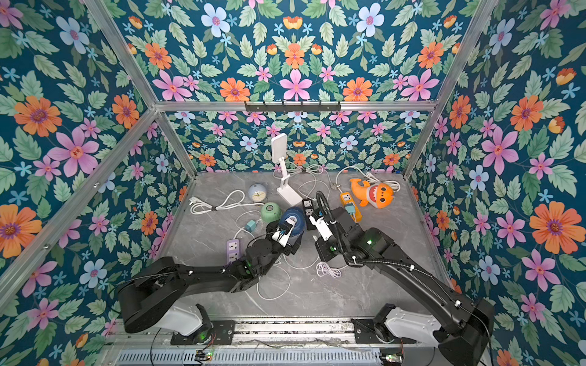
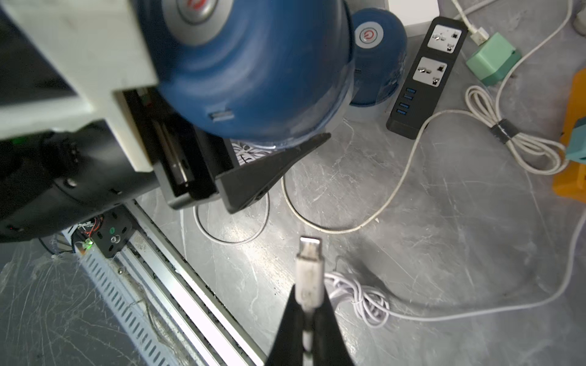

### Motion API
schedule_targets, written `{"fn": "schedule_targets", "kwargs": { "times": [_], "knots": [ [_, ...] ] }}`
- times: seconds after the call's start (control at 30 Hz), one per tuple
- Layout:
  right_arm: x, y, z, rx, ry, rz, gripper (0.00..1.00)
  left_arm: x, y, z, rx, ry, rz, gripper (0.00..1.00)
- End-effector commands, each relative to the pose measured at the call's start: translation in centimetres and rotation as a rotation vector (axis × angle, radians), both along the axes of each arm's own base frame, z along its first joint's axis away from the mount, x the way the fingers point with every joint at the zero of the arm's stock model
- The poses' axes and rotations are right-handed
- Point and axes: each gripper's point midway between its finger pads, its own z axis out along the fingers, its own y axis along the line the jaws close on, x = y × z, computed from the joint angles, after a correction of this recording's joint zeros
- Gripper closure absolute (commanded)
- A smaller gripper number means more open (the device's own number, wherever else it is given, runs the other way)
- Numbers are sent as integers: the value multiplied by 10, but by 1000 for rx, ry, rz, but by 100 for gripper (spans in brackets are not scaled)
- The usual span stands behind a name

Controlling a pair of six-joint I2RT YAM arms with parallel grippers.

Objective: Charge the cordless meat grinders
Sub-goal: Pick up the cordless meat grinder at the center of the board, then insert the charging cable into the cordless meat grinder.

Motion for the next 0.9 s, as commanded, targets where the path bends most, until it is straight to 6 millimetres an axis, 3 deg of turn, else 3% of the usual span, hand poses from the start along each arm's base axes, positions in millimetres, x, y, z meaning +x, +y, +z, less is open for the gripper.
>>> {"fn": "schedule_targets", "kwargs": {
  "times": [0.0, 0.23, 0.87],
  "knots": [
    [-4, -1, 10, -22, -23, 18, 100, 4, 4, 10, 142, -21, 39, 42],
    [-2, 16, 34, 46, -70, 53, 100, 5, 1, 37, 223, -64, 68, 41],
    [4, 23, 41, 84, -77, 36, 100, -10, -9, 43, 213, -88, 28, 45]
  ]
}}
